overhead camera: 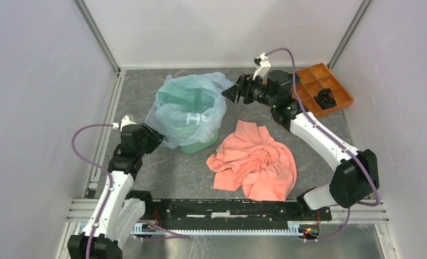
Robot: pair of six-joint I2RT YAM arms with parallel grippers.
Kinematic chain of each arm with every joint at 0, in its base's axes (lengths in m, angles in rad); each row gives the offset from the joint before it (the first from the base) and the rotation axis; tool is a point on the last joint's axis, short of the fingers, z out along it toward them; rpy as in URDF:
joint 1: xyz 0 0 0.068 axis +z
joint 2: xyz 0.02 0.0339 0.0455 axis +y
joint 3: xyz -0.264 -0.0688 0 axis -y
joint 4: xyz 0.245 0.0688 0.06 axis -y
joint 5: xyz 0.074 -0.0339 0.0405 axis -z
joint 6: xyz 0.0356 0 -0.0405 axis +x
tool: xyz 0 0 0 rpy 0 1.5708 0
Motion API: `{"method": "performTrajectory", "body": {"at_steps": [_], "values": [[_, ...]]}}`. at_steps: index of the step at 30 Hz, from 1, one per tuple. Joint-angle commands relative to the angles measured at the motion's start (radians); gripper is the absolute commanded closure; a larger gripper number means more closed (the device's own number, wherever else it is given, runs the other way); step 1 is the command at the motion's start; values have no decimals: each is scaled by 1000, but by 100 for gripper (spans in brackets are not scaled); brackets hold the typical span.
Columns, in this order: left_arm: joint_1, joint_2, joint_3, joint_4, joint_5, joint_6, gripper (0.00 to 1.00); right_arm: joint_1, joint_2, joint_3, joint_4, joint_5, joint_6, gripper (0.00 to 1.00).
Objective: Put the trash bags into the trash bin
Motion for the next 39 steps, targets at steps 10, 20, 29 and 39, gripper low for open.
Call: {"method": "performTrajectory", "body": {"at_steps": [10, 20, 29, 39], "values": [[3, -10, -12, 61, 47, 26, 51, -12, 23, -144, 287, -95, 129, 73], [5, -10, -41, 71, 58, 13, 51, -37, 94, -209, 362, -168, 25, 99], [5, -8, -49, 40, 56, -16, 68, -32, 44, -350, 512, -313, -11, 99], [4, 65, -76, 97, 23, -48, 86, -32, 112, -399, 533, -241, -74, 99]]}}
